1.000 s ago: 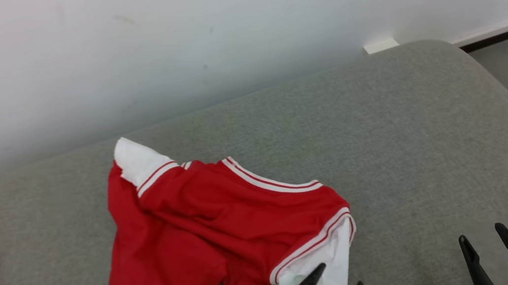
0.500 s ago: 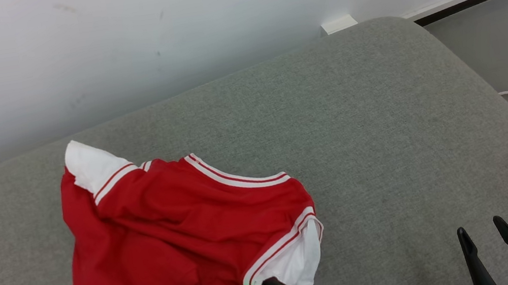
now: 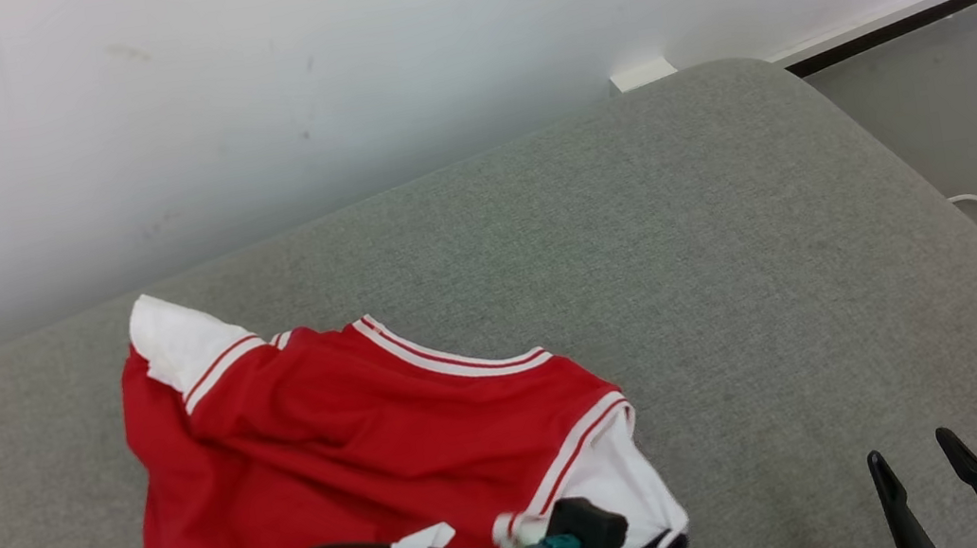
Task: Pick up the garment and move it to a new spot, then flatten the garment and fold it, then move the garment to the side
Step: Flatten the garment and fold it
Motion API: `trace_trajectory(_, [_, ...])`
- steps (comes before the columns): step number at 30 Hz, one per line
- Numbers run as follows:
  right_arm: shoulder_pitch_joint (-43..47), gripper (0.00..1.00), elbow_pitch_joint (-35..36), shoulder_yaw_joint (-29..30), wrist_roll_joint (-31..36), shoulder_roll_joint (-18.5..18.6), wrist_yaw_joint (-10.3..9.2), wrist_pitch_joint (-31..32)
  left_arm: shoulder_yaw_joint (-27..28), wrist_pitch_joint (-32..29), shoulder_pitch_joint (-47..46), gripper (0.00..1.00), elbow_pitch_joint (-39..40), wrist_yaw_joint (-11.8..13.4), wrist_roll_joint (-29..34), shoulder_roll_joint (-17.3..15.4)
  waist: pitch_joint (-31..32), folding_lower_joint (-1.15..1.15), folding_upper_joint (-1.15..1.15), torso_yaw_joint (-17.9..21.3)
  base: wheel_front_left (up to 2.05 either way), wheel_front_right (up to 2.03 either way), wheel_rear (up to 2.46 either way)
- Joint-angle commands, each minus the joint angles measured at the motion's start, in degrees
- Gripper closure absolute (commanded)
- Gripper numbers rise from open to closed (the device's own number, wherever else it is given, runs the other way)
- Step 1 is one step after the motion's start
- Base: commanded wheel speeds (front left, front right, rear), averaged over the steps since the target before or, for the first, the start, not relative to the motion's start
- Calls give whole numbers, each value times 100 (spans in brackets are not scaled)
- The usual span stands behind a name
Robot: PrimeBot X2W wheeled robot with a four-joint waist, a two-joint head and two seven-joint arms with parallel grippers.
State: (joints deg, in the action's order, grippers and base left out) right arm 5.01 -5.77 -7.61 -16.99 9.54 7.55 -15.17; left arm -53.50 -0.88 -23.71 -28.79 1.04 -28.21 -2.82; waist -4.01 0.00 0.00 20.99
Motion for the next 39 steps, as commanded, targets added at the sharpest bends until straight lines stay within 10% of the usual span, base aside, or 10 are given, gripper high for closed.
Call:
trace_trajectory(1, [23,0,-6,-9,27,37,-13,5,-65,-66,-57,100,188,21,-218,-23,5,0,0,15,0,0,0])
trace_trajectory(3, [3,0,-20,-41,35,33,-13,6,-220,-97,-174,100,511,160,-453,-22,23,0,0,65,0,0,0])
trace_trajectory(4, [-17,0,-22,-50,31,22,-13,6,-311,-54,-242,70,627,236,-558,-15,17,0,0,94,0,0,0])
trace_trajectory(5, [-42,0,-30,-71,27,8,-13,6,-384,-28,-254,0,701,314,-749,-16,17,0,0,120,0,0,0])
trace_trajectory(19, [19,0,30,227,53,39,-13,6,-854,1398,-627,0,640,911,-1701,-34,21,0,0,-277,0,0,0])
trace_trajectory(30, [190,0,239,489,178,199,-13,6,912,1601,600,0,1484,1718,-197,-812,408,0,0,-1125,0,0,0])
trace_trajectory(39, [287,0,179,482,242,191,-13,6,2494,1602,2143,0,2090,1662,871,-1081,648,0,0,-1399,0,0,0])
